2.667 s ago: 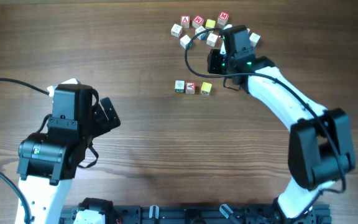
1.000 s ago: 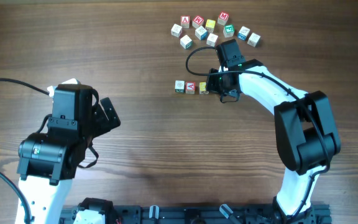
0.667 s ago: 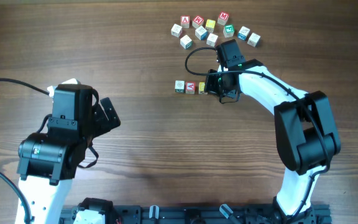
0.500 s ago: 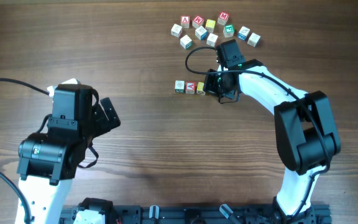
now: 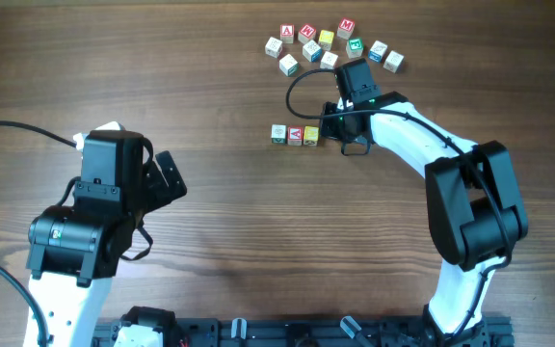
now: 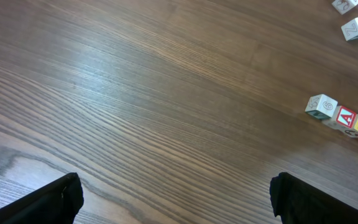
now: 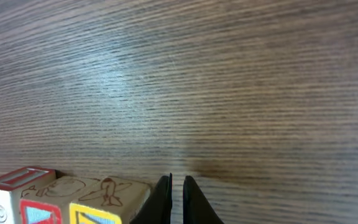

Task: Form a horizontal line

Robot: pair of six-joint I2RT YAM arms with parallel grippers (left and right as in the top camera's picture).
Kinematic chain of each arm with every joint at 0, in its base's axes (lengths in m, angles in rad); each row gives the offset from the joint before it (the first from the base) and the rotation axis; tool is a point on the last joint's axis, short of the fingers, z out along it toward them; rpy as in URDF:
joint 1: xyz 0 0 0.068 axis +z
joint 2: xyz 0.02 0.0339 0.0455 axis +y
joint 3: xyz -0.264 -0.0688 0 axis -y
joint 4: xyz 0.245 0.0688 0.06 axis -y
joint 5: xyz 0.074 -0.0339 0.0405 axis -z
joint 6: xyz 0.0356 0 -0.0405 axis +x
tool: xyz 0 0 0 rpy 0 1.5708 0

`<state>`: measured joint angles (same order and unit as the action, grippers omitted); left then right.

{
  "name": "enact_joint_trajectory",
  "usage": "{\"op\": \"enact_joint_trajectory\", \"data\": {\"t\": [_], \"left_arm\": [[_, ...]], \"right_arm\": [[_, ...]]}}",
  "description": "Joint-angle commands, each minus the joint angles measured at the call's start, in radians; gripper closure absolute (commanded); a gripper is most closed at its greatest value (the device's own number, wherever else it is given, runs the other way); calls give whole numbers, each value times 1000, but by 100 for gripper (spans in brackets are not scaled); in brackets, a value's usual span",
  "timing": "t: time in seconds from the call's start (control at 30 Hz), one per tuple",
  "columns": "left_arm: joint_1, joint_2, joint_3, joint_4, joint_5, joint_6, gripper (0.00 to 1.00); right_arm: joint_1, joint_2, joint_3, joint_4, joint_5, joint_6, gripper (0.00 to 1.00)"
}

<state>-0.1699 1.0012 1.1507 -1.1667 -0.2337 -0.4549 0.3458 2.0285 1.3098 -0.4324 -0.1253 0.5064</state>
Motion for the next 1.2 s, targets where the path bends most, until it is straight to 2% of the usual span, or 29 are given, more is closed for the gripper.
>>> {"op": "enact_joint_trajectory", "data": {"t": [0.0, 0.4, 0.7, 0.83, 0.97, 1.17], "left_arm": [[5, -3, -1, 2, 6, -10, 0], [5, -3, -1, 2, 6, -10, 0], [5, -3, -1, 2, 6, -10, 0], [5, -3, -1, 2, 6, -10, 0], [5, -3, -1, 2, 6, -10, 0], [5, -3, -1, 2, 6, -10, 0]], "right_arm": [[0, 10, 6, 2, -73, -37, 92], [0, 10, 6, -2, -163, -61, 92], [0, 10, 6, -29, -191, 31, 95], [0, 10, 6, -29, -180, 35, 95], [-2, 10, 6, -64, -59, 49, 95], [-2, 10, 6, -102, -59, 50, 96]]}}
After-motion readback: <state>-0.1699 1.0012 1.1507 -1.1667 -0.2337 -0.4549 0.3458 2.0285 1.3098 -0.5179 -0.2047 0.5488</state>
